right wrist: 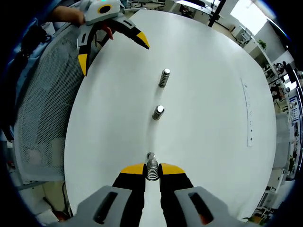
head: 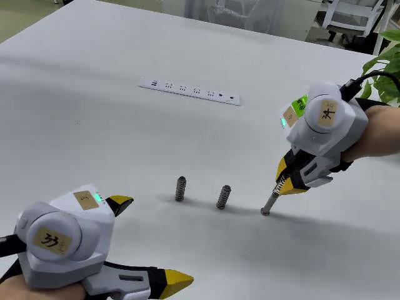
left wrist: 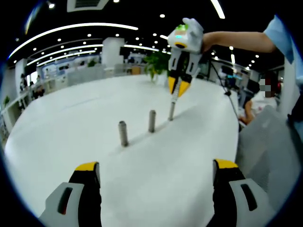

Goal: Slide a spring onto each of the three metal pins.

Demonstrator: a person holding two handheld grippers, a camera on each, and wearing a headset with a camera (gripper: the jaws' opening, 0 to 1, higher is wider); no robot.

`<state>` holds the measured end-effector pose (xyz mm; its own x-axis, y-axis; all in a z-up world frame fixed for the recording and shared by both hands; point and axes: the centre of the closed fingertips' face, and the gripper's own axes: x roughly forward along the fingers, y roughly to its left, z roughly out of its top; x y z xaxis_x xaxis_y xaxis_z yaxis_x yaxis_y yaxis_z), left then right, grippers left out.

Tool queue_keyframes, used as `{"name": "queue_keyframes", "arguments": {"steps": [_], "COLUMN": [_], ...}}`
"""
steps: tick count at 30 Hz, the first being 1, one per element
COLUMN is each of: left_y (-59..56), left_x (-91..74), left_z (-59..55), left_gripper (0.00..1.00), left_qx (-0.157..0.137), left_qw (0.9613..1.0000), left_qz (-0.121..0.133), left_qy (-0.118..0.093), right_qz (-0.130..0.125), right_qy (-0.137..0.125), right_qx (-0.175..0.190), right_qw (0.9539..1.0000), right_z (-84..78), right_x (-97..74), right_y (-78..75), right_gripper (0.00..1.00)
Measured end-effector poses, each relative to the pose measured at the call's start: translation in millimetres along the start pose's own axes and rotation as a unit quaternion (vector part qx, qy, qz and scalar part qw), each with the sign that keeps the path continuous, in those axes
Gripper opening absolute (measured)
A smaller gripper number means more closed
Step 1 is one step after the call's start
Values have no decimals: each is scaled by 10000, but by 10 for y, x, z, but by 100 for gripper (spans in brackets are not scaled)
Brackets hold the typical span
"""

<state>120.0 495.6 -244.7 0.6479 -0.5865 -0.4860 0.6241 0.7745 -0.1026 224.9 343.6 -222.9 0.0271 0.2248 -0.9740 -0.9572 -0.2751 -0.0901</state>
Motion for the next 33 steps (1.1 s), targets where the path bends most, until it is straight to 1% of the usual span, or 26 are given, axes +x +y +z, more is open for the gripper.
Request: {"name": "queue_keyframes", "arguments": {"steps": [5, 8, 10, 13, 18, 23, 27, 33], "left_y": [11, 12, 12, 12, 17, 25, 26, 16], "left_x": [-1, 0, -2, -7, -18, -21, -22, -22], "left_z": [25, 22, 14, -13, -54, -73, -72, -81], "left_gripper": [100, 100, 100, 100, 100, 100, 100, 100], "left_qx": [-8, 14, 1, -16, -60, -87, -86, -105], "left_qw": [10000, 10000, 10000, 10000, 10000, 9999, 9999, 9999], "left_qz": [15, 14, 14, 19, 27, 31, 28, 10], "left_qy": [-33, -17, -11, 6, 33, 48, 52, 65], "right_qz": [8, 6, 7, 11, 36, 71, 81, 126], "right_qy": [-12, 51, 17, 59, 38, 66, 73, 144], "right_qx": [9, -60, -17, -47, -10, -14, -26, -65], "right_qw": [10000, 10000, 10000, 10000, 10000, 10000, 9999, 9998], "right_z": [22, -9, 1, -11, -12, -23, -39, -64], "right_x": [0, 20, 23, 32, 45, 82, 112, 204], "right_y": [25, 5, 5, 14, 22, 19, -23, -22], "right_gripper": [12, 12, 12, 12, 12, 12, 12, 12]}}
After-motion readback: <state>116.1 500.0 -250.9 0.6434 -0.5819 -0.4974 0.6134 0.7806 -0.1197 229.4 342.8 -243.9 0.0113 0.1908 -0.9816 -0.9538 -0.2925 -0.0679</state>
